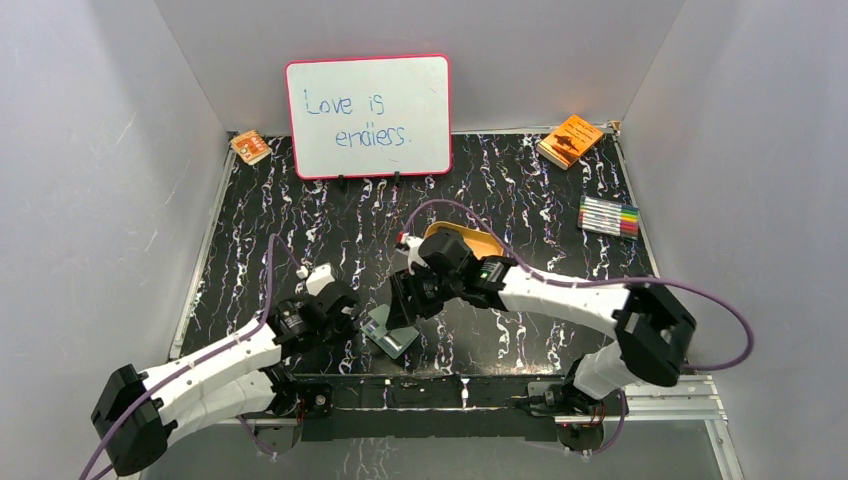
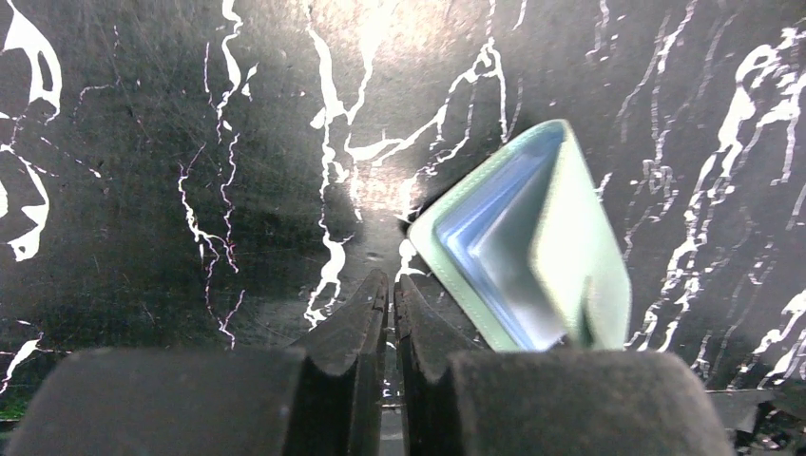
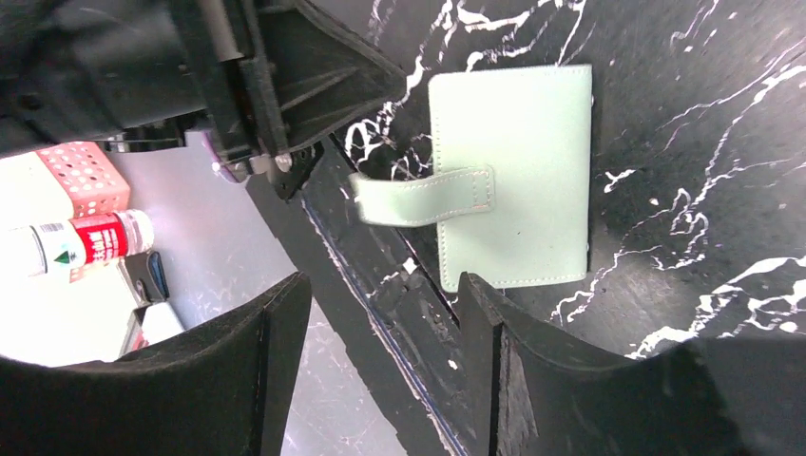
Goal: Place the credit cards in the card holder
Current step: Close the card holder at the center of the board.
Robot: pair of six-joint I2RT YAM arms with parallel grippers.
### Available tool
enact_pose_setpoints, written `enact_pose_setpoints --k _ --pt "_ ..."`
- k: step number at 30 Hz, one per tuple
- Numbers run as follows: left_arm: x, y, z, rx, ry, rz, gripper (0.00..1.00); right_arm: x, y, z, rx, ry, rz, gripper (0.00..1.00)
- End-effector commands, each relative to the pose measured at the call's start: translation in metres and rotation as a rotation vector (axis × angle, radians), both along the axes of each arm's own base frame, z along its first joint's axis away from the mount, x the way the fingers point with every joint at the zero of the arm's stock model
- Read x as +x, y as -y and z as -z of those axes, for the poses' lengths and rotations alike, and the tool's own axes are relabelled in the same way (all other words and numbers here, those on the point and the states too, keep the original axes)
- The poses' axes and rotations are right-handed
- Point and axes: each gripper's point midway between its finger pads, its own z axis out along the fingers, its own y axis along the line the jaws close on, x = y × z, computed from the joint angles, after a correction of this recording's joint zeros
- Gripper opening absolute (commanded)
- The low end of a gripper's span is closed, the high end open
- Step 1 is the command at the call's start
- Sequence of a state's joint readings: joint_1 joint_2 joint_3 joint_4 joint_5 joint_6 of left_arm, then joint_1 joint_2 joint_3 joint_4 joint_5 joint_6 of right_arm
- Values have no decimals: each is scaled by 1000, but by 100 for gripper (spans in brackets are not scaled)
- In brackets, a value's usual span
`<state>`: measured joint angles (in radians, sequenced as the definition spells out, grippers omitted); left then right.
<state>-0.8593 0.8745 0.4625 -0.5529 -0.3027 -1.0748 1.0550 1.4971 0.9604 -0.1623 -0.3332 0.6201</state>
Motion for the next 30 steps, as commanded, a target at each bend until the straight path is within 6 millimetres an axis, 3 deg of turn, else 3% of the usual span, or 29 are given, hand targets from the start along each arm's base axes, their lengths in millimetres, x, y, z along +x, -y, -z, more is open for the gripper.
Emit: enact_pose_setpoints --k 1,4,6,8,11,19,23,30 --pt "8 -5 -23 0 55 -39 7 17 15 -22 26 105 60 65" --pt "10 -4 -30 -19 68 -51 8 29 24 -18 42 105 140 59" --pt "10 -4 -32 -28 71 -59 8 35 27 -9 31 98 172 48" --pt "9 -3 -33 -44 70 -64 9 36 24 1 -9 84 153 37" --pt "9 1 -39 -77 78 -69 15 34 13 13 -44 70 101 30" --pt "13 17 -49 -174 102 -60 50 17 -7 52 -111 26 13 28" --pt "13 27 -45 -188 84 -23 55 9 -8 69 -151 4 15 27" --pt "11 29 -21 -135 31 -6 55 2 -1 84 -198 -13 50 28"
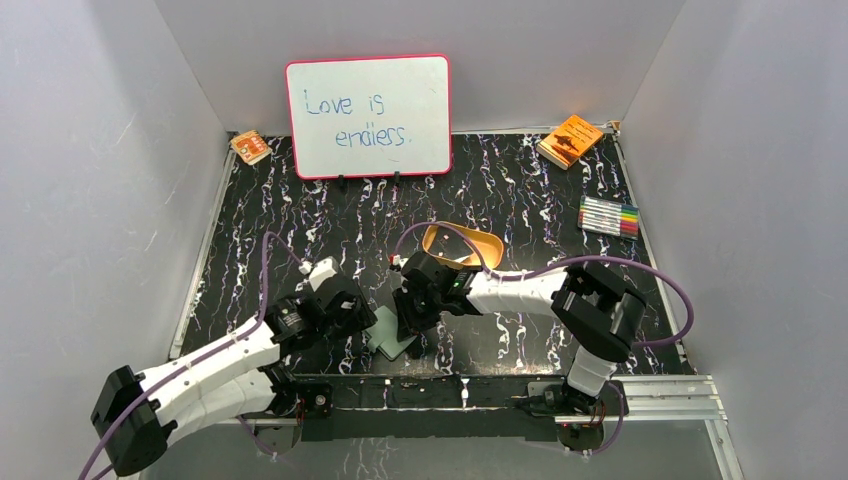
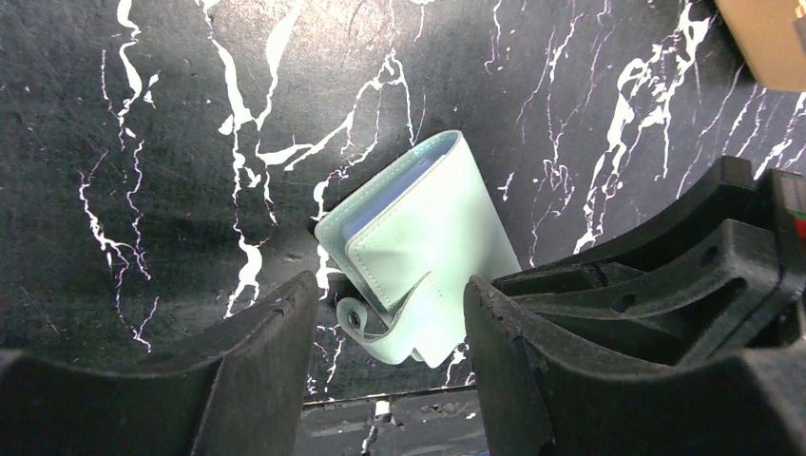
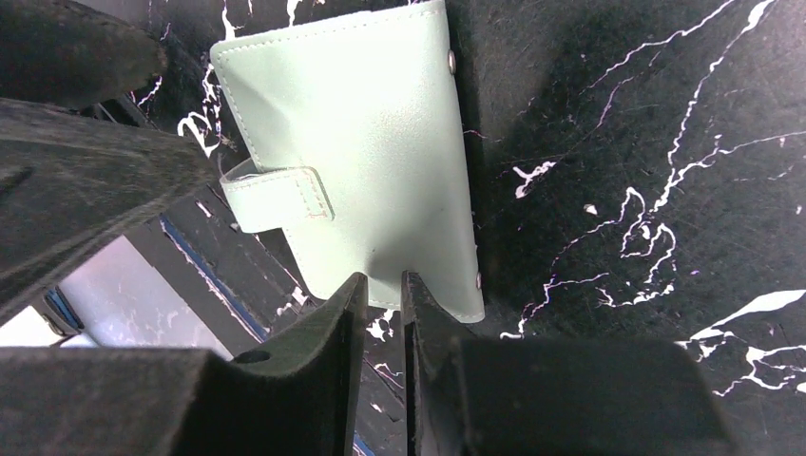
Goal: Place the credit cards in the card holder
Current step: Close the card holder at the center of the board.
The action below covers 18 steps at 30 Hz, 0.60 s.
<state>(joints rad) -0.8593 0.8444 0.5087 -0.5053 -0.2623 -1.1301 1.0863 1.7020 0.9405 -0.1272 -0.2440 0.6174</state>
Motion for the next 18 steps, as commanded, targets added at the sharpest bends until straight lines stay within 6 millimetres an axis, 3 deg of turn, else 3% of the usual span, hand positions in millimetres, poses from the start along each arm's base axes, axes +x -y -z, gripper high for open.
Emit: enact_pose_setpoints --k 1,5,11,18 --pt "0 2 11 21 -18 20 55 2 -5 1 4 18 24 28" --pt "1 2 32 73 -52 27 49 -1 -4 1 14 14 24 30" --pt "5 -2 42 164 -92 29 38 1 -2 -11 33 31 48 33" --pt "-14 -14 65 177 -156 25 20 8 6 -37 88 71 147 50"
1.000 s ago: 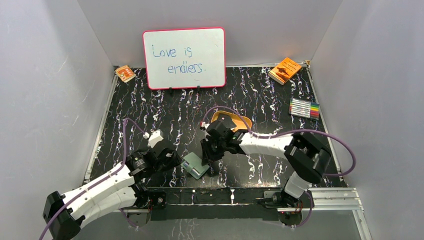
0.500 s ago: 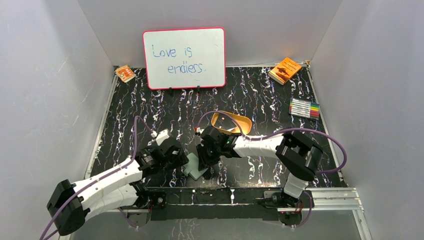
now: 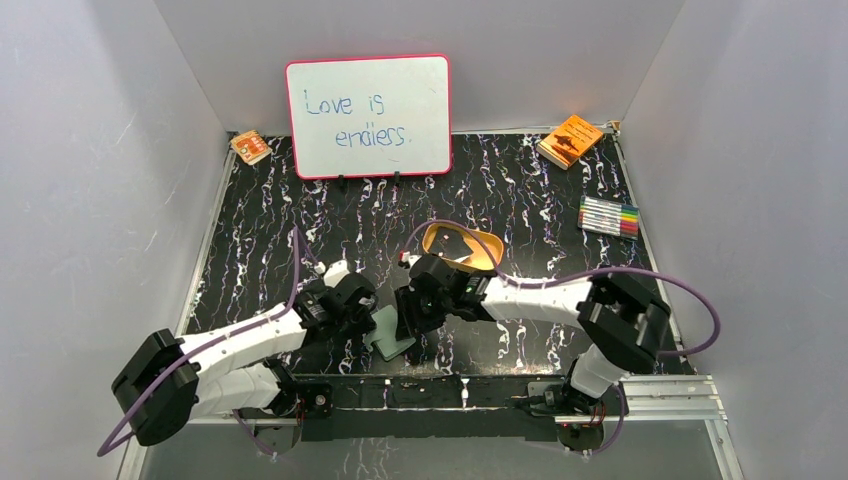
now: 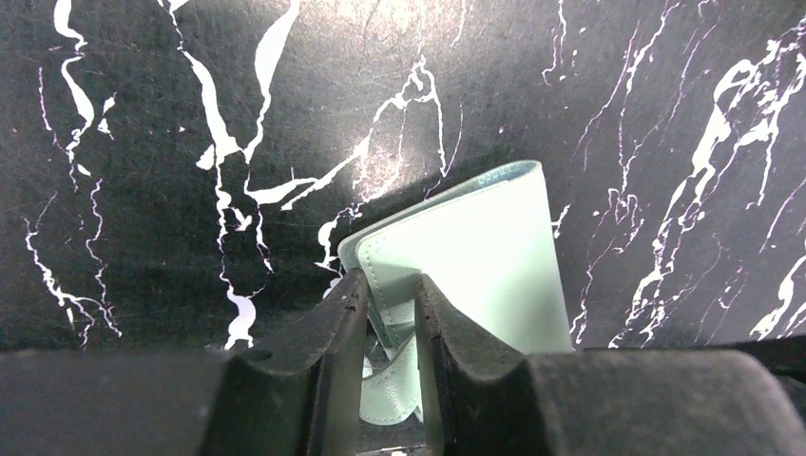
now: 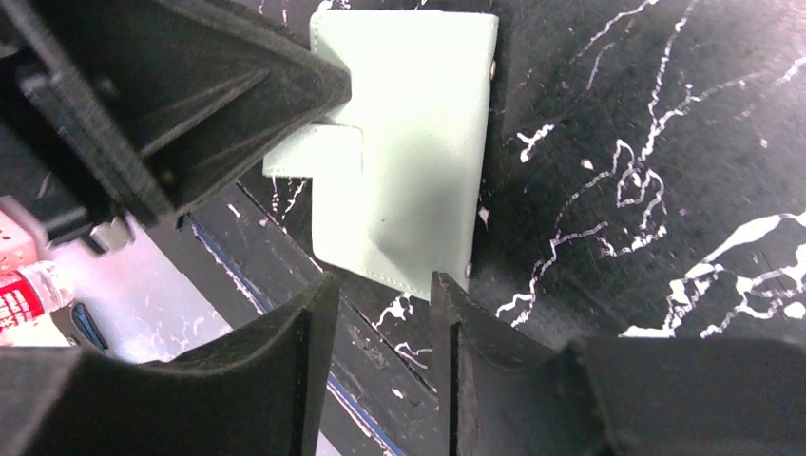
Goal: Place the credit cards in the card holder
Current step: Close the card holder at the center of the board.
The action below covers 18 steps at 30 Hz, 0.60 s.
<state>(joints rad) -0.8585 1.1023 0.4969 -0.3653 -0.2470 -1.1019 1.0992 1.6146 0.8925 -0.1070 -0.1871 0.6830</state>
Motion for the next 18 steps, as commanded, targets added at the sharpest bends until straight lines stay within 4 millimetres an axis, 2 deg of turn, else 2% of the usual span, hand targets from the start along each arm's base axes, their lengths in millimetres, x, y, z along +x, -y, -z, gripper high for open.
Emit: enact_pose_setpoints --k 1,5,9,14,18 --pt "-21 -25 24 70 -69 -7 18 9 3 -24 68 44 93 53" --pt "-28 -30 32 58 -79 -15 13 12 9 -27 128 -5 156 62" --pt "-33 -32 37 47 -86 -17 8 14 11 -24 195 -97 202 67" --pt "-39 -37 44 46 -103 -30 2 10 11 -15 220 -171 220 69" --pt "-44 -40 49 45 -118 -37 1 6 8 -10 234 -222 230 68"
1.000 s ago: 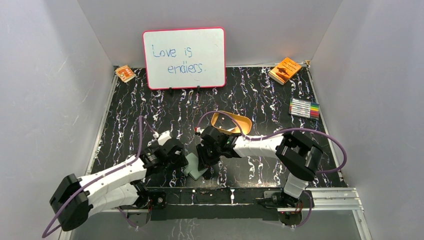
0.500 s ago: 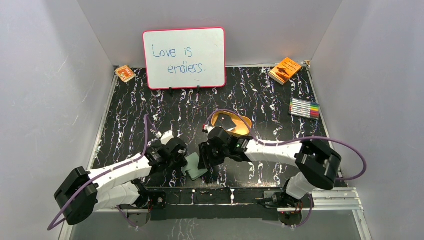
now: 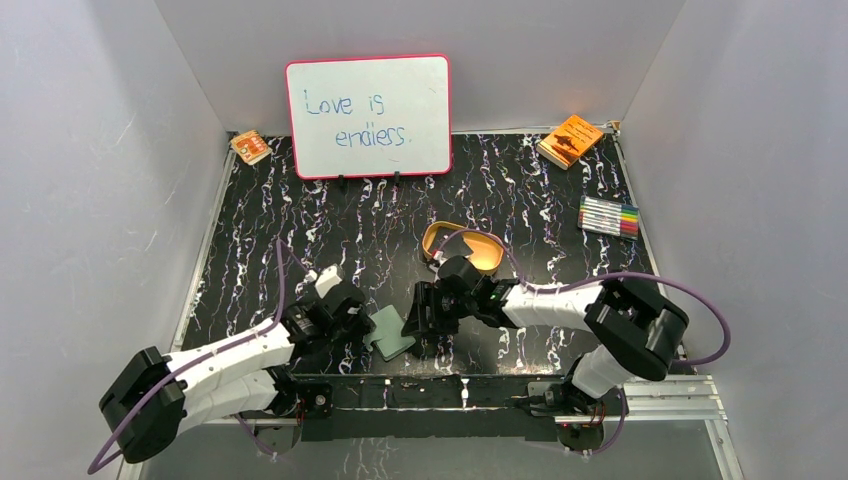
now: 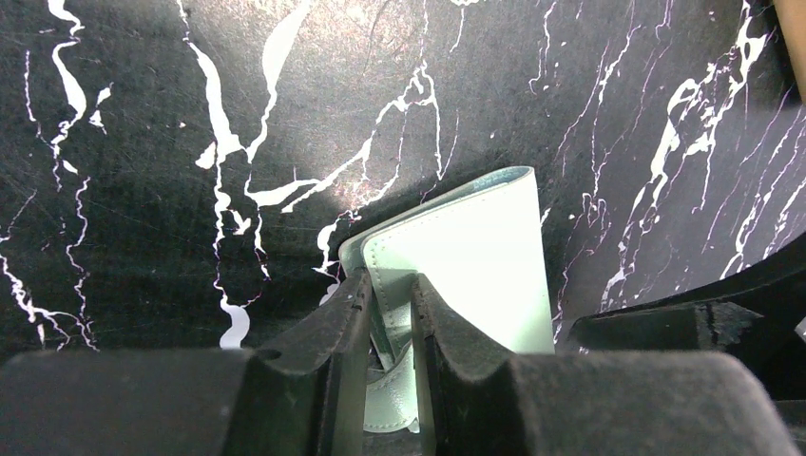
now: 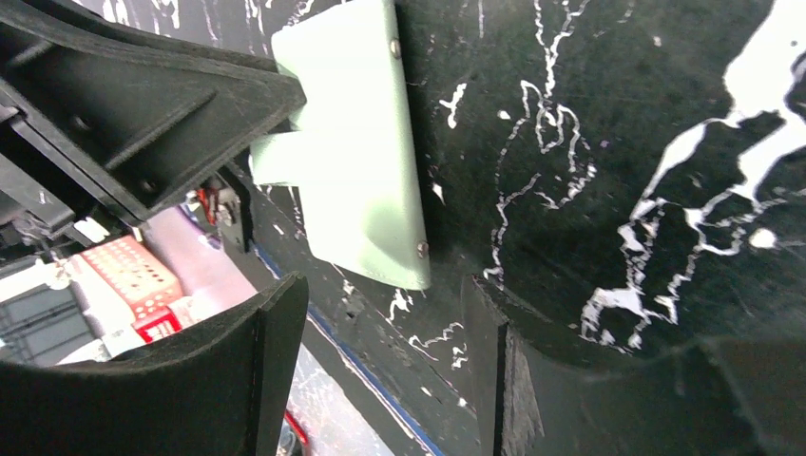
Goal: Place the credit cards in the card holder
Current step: Close the card holder at the center of the board.
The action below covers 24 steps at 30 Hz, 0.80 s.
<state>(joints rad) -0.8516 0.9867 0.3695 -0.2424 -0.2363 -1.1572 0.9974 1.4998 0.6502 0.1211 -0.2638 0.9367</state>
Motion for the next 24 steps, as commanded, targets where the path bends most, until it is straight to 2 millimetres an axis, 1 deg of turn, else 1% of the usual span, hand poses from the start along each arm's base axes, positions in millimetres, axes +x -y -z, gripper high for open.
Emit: enact_pose_setpoints --k 1,6,14,19,24 --pt "-44 -42 45 157 -177 15 1 -1 -18 -11 106 -48 9 68" --pt "-49 -44 50 139 -186 5 1 -3 -19 -1 110 -115 44 68" --pt "-53 -46 53 129 -192 -9 0 -12 -8 18 105 -220 128 67" --pt "-56 -48 56 127 -204 -20 0 -15 -10 22 131 -249 137 65" --pt "-57 -49 58 124 -211 -28 0 -13 -18 19 167 -253 130 60"
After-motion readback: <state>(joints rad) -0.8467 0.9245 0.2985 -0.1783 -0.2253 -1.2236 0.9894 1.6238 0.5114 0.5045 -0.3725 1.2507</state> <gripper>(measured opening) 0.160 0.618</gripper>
